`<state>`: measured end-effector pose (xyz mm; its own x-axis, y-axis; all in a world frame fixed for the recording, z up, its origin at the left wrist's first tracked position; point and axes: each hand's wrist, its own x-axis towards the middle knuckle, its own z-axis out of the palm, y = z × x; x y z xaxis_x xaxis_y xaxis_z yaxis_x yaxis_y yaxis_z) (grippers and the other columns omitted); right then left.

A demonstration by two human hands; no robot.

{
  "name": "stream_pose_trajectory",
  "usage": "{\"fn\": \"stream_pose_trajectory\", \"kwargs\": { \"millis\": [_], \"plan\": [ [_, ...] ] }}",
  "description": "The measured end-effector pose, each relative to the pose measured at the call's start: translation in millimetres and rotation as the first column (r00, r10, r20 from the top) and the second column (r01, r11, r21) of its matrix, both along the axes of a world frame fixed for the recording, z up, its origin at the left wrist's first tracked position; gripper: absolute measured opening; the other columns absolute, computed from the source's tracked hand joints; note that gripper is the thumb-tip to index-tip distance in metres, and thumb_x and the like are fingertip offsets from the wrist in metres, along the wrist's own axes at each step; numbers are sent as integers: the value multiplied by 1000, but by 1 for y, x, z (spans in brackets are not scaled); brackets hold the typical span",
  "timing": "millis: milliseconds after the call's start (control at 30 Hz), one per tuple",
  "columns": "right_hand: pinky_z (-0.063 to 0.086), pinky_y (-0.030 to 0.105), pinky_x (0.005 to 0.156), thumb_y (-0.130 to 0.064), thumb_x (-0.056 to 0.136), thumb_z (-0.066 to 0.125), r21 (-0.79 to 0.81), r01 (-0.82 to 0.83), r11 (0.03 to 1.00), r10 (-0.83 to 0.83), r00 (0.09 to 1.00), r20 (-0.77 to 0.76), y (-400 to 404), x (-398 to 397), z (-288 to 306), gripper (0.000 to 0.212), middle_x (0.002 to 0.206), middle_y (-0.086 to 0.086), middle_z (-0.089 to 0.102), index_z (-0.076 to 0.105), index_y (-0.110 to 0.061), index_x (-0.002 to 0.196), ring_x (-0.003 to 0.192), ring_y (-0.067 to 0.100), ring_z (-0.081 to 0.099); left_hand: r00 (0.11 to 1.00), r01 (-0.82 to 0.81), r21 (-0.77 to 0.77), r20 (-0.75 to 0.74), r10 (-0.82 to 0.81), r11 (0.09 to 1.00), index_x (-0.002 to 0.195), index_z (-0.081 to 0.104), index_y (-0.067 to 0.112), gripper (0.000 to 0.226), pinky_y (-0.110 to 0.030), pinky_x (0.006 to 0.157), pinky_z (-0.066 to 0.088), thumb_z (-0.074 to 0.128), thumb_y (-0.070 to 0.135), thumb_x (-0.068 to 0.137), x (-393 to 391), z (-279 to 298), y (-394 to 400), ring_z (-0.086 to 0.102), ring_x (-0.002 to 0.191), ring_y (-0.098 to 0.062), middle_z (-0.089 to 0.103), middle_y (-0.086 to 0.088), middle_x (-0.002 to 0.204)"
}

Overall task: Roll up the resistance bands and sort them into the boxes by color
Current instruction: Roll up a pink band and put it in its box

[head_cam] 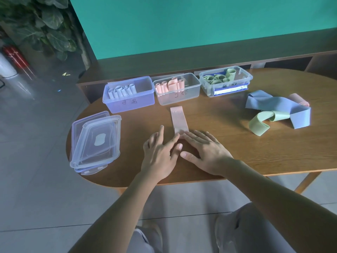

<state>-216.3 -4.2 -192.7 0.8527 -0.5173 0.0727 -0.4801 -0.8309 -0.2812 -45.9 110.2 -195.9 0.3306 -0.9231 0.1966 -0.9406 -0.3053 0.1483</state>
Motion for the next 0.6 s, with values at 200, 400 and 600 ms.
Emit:
{"fn": "stream_pose_trajectory", "kwargs": {
  "millis": [200, 400, 600],
  "plan": [
    [6, 39, 127, -83, 91, 11, -11, -8, 1000, 8, 1000, 26, -5, 2, -1, 87, 167, -13, 13, 16, -32, 161, 155, 8, 3, 999, -36, 72, -4, 37, 997, 155, 16, 54, 54, -55, 118, 14, 19, 62, 102, 1, 0, -7, 15, 150, -34, 6, -12, 168],
    [6, 38, 127, -82, 91, 11, -18, -6, 1000, 7, 1000, 23, -7, 4, -1, 86, 167, -12, 14, 16, -31, 161, 155, 9, 8, 998, -61, 88, -20, 63, 994, 153, 20, 55, 52, -56, 119, 12, 16, 63, 102, 6, 0, -21, 15, 149, -35, 7, -11, 168],
    [4, 40, 127, -88, 88, 13, -2, -18, 1000, 18, 1000, -19, -17, 9, -4, 86, 167, -19, 7, 8, -39, 160, 154, 4, 3, 994, -11, -69, -105, 4, 998, 147, 41, 53, 46, -52, 116, 21, 24, 58, 105, 12, -3, -16, 23, 146, -31, 20, -9, 166]
  ]
}}
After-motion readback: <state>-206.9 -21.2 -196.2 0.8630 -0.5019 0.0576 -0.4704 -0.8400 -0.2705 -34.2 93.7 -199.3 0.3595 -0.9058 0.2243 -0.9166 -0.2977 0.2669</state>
